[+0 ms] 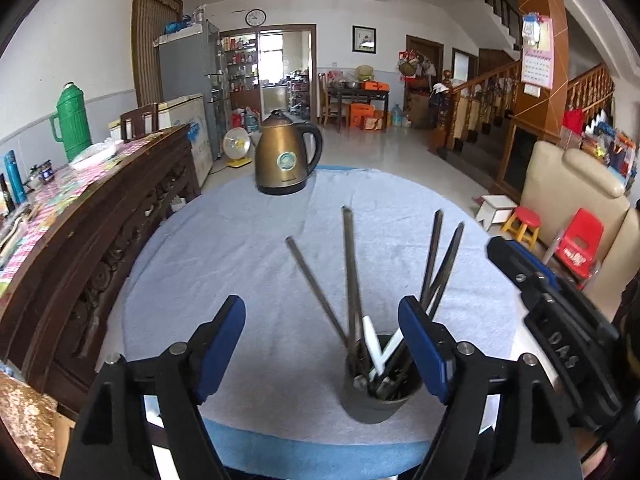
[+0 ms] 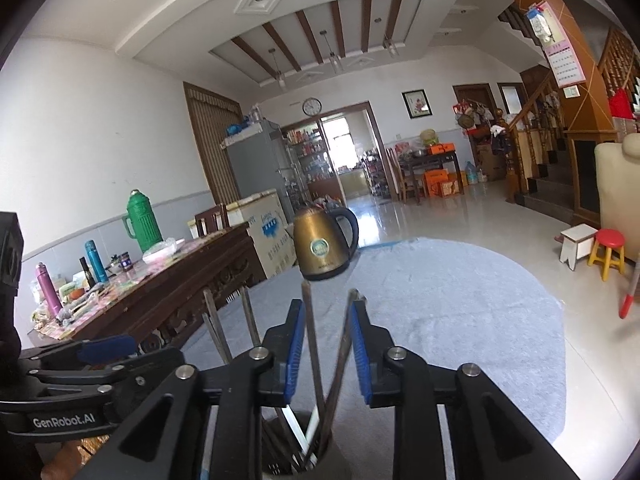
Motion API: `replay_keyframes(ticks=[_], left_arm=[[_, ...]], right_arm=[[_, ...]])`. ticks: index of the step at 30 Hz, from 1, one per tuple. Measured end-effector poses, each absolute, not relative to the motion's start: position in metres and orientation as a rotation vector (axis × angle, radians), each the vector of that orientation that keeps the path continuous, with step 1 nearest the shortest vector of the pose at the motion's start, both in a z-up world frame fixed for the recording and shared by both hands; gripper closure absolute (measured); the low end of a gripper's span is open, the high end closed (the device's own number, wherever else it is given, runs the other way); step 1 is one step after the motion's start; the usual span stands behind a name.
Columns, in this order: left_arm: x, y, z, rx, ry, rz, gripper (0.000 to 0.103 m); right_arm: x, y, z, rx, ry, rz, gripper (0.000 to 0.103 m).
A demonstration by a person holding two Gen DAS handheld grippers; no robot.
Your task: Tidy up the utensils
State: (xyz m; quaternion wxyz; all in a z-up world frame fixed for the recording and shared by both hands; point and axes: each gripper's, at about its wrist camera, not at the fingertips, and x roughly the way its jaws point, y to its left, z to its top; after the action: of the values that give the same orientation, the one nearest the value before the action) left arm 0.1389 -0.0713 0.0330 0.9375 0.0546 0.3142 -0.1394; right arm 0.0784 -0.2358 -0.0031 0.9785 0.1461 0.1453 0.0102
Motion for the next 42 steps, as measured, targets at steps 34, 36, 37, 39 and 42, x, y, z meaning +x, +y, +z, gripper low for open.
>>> replay_keyframes(ticks=[34, 36, 37, 39, 42], left_arm=[[0.068, -0.022, 0.006, 0.218, 0.684, -0.004, 0.019], [0.063, -0.023, 0.005, 0.215, 0.690, -0.006, 0.019], [0.060, -0.023, 0.004, 0.215, 0.694, -0.008, 0.019], [0.054, -0.023, 0.002, 0.218, 0.701, -0.013, 0.019], [0.047, -0.026, 0.002, 0.223, 0.702, -0.026, 0.019]], right_arm=[[-0.005, -0.205, -0.012, 0.234, 0.628, -0.041, 0.039], [-0.011, -0.203, -0.009, 0.224, 0.619, -0.042, 0.039], [-0.015, -0.201, -0.007, 0.215, 0.612, -0.046, 0.039], [-0.023, -0.197, -0.005, 0.188, 0.598, -0.058, 0.038], [-0.029, -0.193, -0.002, 0.178, 0.591, -0.054, 0.038]])
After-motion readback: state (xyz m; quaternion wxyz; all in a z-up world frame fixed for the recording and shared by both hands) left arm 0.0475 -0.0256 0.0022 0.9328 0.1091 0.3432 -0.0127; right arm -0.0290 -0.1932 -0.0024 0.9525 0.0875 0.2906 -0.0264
